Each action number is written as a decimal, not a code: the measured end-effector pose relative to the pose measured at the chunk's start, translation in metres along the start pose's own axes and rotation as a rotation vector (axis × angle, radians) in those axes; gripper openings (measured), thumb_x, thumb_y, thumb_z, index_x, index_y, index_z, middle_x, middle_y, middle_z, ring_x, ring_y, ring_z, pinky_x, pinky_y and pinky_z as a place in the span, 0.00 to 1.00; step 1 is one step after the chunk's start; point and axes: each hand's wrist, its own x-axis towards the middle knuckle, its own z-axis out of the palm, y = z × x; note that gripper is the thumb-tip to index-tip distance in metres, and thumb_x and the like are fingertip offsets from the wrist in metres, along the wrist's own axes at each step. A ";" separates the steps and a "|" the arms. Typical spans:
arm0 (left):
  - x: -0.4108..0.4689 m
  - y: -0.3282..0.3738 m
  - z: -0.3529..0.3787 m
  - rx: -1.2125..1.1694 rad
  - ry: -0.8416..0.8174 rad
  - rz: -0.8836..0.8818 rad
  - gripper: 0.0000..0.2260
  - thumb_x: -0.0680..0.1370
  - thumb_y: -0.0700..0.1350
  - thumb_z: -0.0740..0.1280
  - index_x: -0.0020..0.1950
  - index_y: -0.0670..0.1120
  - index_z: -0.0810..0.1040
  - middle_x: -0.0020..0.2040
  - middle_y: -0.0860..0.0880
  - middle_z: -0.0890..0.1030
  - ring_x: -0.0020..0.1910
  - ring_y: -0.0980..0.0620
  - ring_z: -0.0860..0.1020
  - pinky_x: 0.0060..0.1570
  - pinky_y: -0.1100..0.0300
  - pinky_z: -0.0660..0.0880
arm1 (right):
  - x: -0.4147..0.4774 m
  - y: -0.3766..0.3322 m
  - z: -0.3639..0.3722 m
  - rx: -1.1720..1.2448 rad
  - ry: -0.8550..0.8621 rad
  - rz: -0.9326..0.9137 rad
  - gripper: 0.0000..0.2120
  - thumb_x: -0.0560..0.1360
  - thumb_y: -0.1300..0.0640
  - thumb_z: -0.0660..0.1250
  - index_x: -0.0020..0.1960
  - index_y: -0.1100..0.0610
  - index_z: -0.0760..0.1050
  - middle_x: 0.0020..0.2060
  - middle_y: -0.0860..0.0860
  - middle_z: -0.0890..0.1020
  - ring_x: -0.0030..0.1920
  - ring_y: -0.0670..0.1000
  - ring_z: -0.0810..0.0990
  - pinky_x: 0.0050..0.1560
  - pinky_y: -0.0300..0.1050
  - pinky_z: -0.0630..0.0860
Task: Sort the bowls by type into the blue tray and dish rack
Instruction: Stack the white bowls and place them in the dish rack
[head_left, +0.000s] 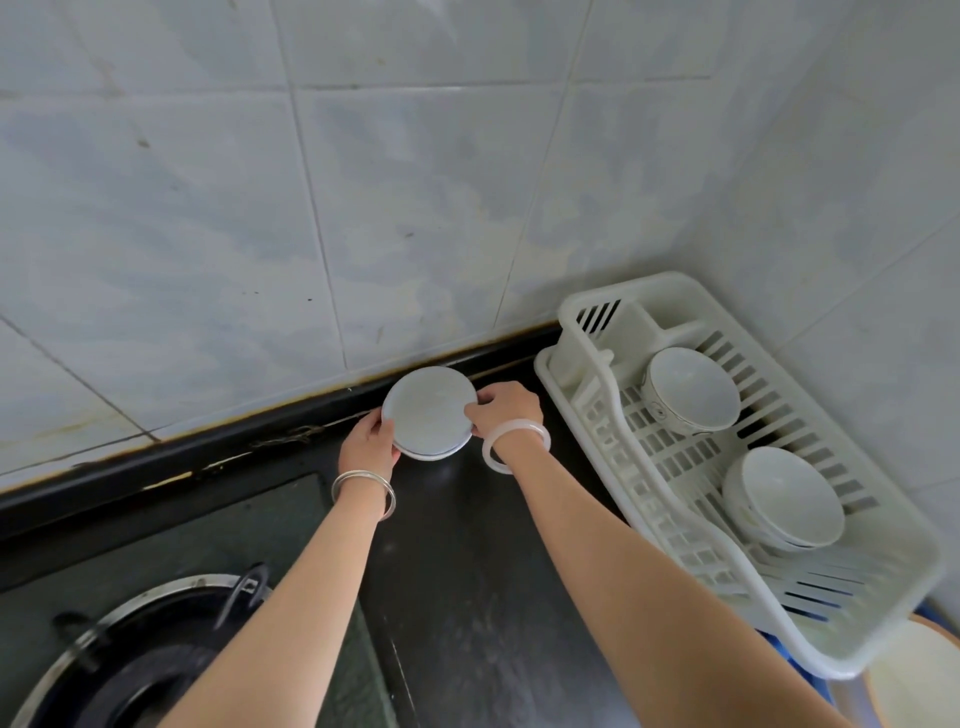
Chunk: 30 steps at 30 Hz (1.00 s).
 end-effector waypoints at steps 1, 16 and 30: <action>0.001 0.000 0.000 0.004 -0.005 -0.002 0.15 0.78 0.38 0.60 0.64 0.42 0.74 0.54 0.46 0.76 0.53 0.47 0.75 0.54 0.55 0.75 | 0.000 0.000 -0.001 -0.017 -0.006 -0.004 0.07 0.72 0.58 0.65 0.47 0.56 0.80 0.38 0.54 0.83 0.37 0.52 0.81 0.36 0.42 0.77; -0.031 0.025 0.011 0.134 -0.072 0.046 0.14 0.77 0.41 0.61 0.62 0.45 0.75 0.56 0.46 0.78 0.54 0.46 0.78 0.47 0.56 0.77 | -0.021 0.028 -0.023 0.699 -0.138 0.149 0.19 0.75 0.64 0.64 0.65 0.55 0.73 0.54 0.56 0.80 0.50 0.57 0.81 0.42 0.46 0.81; -0.114 0.062 0.169 0.379 -0.540 0.170 0.09 0.78 0.41 0.59 0.54 0.45 0.77 0.47 0.44 0.78 0.47 0.45 0.78 0.50 0.49 0.79 | -0.087 0.081 -0.192 0.922 0.270 0.143 0.17 0.74 0.64 0.66 0.62 0.60 0.74 0.50 0.56 0.80 0.43 0.56 0.82 0.33 0.39 0.82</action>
